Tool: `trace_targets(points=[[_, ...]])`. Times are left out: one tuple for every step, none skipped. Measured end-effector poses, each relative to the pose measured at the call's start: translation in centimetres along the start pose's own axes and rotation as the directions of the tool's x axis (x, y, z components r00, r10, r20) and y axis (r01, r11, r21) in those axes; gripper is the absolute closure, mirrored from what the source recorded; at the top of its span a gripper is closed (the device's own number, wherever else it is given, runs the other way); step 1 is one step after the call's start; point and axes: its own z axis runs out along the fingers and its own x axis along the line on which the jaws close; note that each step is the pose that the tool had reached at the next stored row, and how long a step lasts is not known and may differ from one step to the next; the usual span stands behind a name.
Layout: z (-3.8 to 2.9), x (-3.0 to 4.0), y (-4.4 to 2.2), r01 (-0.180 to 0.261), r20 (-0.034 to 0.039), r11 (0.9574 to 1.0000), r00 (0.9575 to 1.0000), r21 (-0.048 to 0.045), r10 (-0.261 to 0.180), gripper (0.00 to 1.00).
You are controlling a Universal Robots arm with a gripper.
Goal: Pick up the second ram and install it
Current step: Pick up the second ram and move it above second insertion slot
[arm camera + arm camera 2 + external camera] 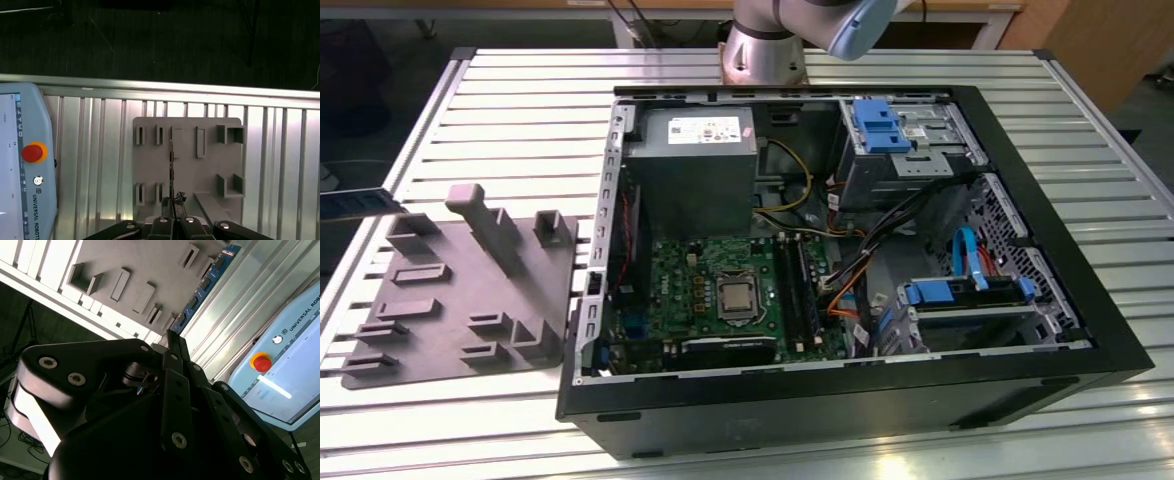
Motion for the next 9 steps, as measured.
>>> trace_targets(points=[[-0.07, 0.0, 0.01, 0.0, 0.0, 1.0, 1.0, 0.0005, 0.0, 0.88], [-0.15, 0.0, 0.01, 0.0, -0.0001, 1.0, 1.0, 0.0009, 0.0, 0.88], [-0.23, -0.01, 0.01, 0.0, -0.0001, 1.0, 1.0, 0.0015, 0.0, 0.88], [-0.31, -0.01, 0.02, 0.0, -0.0001, 1.0, 1.0, 0.002, 0.0, 0.88], [-0.38, -0.01, 0.02, 0.0, -0.0002, 1.0, 1.0, 0.0022, 0.0, 0.88], [-0.45, -0.01, 0.02, 0.0, -0.0001, 1.0, 1.0, 0.0026, 0.0, 0.88], [-0.51, -0.02, 0.02, 0.0, -0.0001, 1.0, 1.0, 0.0031, 0.0, 0.88], [-0.59, -0.02, 0.02, 0.0, -0.0001, 1.0, 1.0, 0.0034, 0.0, 0.88], [-0.66, -0.02, 0.02, 0.0, -0.0002, 1.0, 1.0, 0.0037, 0.0, 0.88]])
